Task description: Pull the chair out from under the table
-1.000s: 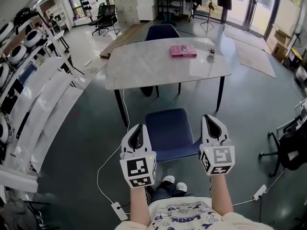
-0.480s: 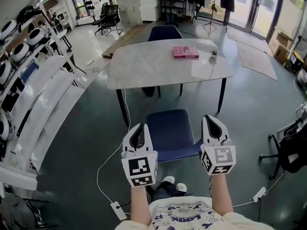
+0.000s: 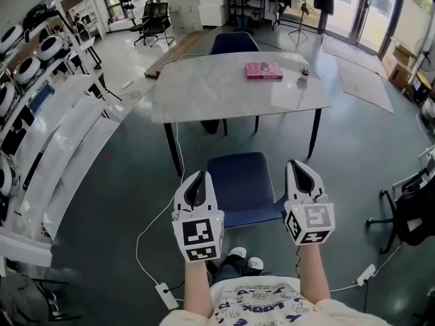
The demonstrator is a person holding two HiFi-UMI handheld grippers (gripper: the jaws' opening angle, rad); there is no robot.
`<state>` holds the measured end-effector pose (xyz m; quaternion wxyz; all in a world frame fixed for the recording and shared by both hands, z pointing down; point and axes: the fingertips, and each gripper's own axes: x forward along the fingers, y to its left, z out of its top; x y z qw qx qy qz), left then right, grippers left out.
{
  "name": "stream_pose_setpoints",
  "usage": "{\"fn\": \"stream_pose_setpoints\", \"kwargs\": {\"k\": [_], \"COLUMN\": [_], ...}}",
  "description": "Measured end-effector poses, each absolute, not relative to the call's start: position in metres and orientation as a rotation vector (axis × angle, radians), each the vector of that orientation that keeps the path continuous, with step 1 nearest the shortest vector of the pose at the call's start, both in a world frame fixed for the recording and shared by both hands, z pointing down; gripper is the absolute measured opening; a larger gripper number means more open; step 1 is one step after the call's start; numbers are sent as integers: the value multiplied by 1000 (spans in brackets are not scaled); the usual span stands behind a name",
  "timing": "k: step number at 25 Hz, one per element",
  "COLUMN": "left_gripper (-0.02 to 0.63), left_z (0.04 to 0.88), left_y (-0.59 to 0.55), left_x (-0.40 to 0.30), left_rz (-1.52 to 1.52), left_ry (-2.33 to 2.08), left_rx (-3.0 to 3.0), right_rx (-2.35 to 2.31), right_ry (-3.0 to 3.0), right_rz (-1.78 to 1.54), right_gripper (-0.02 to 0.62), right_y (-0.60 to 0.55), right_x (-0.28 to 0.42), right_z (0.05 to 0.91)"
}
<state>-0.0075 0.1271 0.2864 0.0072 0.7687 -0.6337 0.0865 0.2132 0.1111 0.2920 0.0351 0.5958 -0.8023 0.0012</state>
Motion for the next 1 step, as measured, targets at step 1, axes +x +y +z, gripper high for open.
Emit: {"fn": "stream_pose_setpoints", "kwargs": {"k": [1], "left_gripper": [23], "left_z": [287], "left_y": [126], "left_x": [-6], "left_rz": [269], "left_ry": [-1981], "left_rx": [2404], "right_rx": [1829], "right_ry": [-2466], "right_rz": [2], "right_gripper": [6], "right_y": [110], "right_x": [214], "right_z": [293]}}
